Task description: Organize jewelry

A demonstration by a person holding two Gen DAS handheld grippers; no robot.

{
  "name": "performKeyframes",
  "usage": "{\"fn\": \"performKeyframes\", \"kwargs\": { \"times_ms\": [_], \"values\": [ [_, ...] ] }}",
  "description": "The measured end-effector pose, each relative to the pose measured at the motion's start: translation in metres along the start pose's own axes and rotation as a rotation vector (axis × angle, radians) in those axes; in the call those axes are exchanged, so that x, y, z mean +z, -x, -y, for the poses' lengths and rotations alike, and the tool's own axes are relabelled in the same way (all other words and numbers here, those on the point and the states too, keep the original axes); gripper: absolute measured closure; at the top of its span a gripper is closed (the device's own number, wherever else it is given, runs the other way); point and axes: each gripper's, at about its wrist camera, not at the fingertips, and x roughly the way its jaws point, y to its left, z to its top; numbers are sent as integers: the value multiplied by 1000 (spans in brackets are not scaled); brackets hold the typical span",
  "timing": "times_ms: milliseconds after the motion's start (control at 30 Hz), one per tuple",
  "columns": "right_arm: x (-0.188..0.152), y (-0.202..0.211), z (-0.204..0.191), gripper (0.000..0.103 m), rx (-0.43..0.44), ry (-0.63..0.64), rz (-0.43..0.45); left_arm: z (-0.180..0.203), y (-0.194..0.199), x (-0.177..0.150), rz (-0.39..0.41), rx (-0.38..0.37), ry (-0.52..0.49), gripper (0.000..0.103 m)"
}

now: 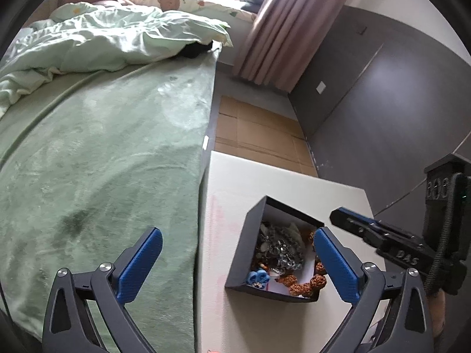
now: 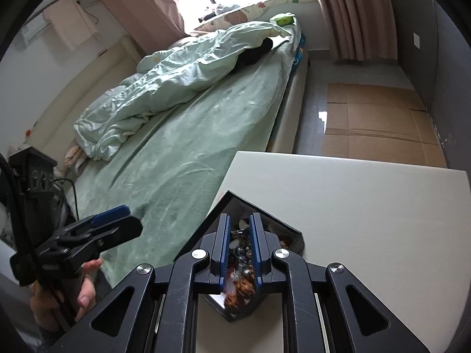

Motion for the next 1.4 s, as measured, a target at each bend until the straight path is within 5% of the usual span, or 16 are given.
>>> {"fn": "performKeyframes", "kwargs": {
  "times_ms": [133, 200, 267, 567, 767, 1033, 1400],
  "values": [
    [0, -9, -3, 86, -6, -18, -16, -5, 6, 2, 20, -2, 9, 0],
    [-1, -9, -2, 61, -3, -33, -16, -6, 7, 4, 17, -13, 12, 0],
    [-2, -6, -2, 51, -1, -40, -4, -4, 10, 5, 16, -23, 10, 0],
    [-7, 23, 0, 37, -47, -72, 20, 19, 31, 0, 40, 1, -68, 0],
    [-19, 56, -2, 15, -122, -95, 58, 38, 50, -9, 71, 89, -142, 0],
    [-50, 112, -3, 4, -162, -129, 139, 62, 78, -28, 132, 123, -221, 0],
    [-105, 160, 6, 3, -221, -140, 179, 78, 113, -75, 219, 150, -306, 0]
  ]
}}
